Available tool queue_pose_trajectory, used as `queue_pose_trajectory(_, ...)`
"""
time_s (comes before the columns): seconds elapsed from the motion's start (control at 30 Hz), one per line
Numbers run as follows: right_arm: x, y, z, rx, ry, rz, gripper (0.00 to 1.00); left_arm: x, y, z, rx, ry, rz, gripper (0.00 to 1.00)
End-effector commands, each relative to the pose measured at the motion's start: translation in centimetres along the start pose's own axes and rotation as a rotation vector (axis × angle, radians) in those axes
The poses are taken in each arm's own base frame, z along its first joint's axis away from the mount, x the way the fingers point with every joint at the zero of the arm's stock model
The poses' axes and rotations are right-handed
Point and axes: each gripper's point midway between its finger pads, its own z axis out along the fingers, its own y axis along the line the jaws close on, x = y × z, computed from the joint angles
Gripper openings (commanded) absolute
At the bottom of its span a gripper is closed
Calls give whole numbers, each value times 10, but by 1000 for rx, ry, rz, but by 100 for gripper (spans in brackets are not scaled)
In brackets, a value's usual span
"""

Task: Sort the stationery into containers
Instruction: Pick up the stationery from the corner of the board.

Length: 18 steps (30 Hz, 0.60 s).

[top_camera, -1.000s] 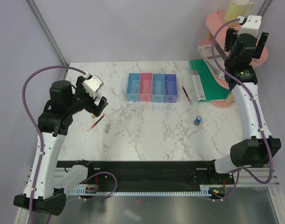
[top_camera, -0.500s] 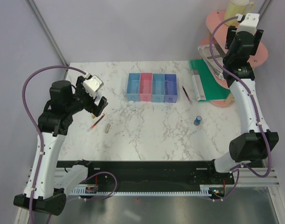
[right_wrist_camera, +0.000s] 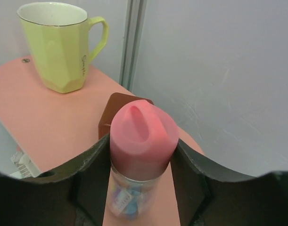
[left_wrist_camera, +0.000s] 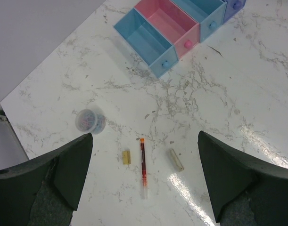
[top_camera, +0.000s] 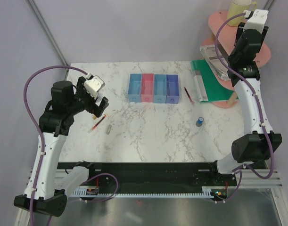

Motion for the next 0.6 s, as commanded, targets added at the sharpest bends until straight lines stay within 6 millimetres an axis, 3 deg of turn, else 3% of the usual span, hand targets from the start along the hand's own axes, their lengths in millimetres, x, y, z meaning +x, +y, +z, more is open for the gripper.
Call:
queue_pose_trajectory(0.0, -22, -17, 3, 50, -53, 33, 53, 1, 1, 1, 1, 4, 29, 100)
queue_pose_trajectory(0.17, -27, -19, 4, 58, -72, 51, 44, 2, 0, 2, 1, 10, 27, 100)
queue_pose_trajectory(0.4, -28, -23, 5, 74, -74, 56, 18, 4, -1, 0, -3, 9, 27, 100)
queue_pose_trajectory(0.57, -28, -25, 5, 77, -74, 57, 10, 5, -1, 0, -6, 10, 27, 100)
